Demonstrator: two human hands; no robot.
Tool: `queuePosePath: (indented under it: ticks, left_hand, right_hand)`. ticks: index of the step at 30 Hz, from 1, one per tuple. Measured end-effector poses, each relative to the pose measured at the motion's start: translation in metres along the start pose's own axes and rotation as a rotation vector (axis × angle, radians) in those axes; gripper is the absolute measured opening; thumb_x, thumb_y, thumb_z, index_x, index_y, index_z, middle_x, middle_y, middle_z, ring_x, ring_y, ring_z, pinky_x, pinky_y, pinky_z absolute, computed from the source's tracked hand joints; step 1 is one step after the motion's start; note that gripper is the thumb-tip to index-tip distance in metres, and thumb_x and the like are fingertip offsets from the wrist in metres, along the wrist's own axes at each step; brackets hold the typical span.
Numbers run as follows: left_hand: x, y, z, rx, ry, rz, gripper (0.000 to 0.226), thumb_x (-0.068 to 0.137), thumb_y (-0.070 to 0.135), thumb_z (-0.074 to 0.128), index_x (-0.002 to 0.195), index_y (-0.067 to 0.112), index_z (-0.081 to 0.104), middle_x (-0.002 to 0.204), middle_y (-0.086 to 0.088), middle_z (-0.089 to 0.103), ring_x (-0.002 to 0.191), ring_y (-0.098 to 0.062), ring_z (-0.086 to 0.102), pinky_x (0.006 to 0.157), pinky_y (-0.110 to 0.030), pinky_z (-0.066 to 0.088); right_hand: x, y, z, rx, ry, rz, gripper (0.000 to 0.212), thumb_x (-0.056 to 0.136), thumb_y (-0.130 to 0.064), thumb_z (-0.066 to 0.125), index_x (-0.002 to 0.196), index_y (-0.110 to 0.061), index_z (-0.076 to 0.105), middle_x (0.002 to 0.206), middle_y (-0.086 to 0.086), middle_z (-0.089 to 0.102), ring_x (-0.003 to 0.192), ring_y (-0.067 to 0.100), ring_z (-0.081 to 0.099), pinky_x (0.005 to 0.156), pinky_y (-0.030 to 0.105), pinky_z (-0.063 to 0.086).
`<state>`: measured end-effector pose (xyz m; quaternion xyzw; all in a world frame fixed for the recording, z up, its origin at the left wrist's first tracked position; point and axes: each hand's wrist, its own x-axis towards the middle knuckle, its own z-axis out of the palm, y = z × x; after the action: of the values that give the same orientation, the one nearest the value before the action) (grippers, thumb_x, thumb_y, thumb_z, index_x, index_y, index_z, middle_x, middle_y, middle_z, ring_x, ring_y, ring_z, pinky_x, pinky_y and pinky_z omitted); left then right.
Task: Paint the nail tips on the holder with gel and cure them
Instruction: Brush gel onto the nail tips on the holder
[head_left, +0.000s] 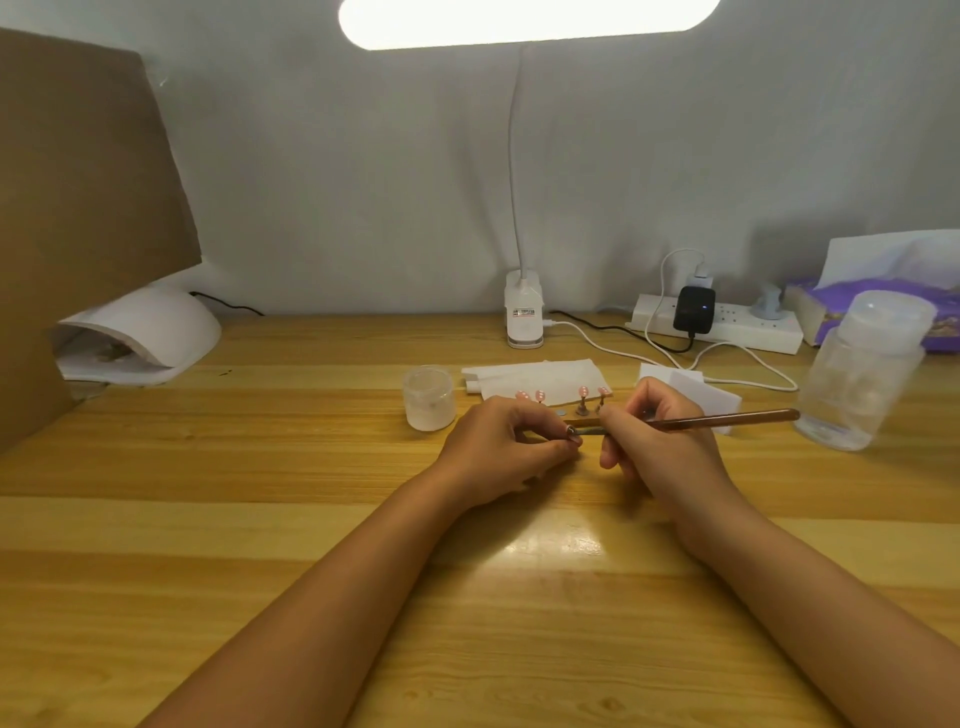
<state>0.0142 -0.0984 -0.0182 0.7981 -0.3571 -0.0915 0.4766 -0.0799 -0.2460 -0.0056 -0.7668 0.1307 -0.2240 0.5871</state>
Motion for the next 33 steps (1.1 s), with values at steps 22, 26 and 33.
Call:
queuePosePath:
  ticks: [22,26,33]
  left_hand:
    - [-0.0002,0.0023,0.0002,0.047,0.016,0.030,0.012,0.085,0.027,0.076,0.082,0.038,0.072,0.081,0.017,0.071,0.063,-0.001,0.062,0.067,-0.042,0.059]
    - [-0.0012,0.0050,0.0000,0.064,0.031,0.037,0.018,0.084,0.026,0.077,0.076,0.040,0.069,0.087,0.010,0.073,0.060,-0.003,0.059,0.065,-0.041,0.058]
    - [-0.0017,0.0047,0.0005,0.042,0.027,0.029,0.015,0.084,0.026,0.077,0.079,0.038,0.070,0.088,0.008,0.074,0.066,-0.010,0.062,0.067,-0.046,0.059]
  right_hand:
    - [-0.0018,-0.0031,-0.0003,0.048,0.026,0.004,0.022,0.094,-0.029,0.061,0.081,-0.012,0.054,0.057,0.001,0.067,0.041,0.001,0.047,0.040,0.013,0.038]
    - [-0.0014,-0.0022,0.0000,-0.022,0.023,0.002,0.019,0.093,-0.022,0.061,0.077,-0.015,0.053,0.053,0.000,0.064,0.041,0.000,0.047,0.042,0.017,0.037]
    - [0.0004,-0.0002,-0.0002,-0.022,0.051,0.006,0.019,0.093,-0.020,0.060,0.076,-0.014,0.053,0.050,-0.002,0.061,0.040,-0.001,0.048,0.048,0.022,0.039]
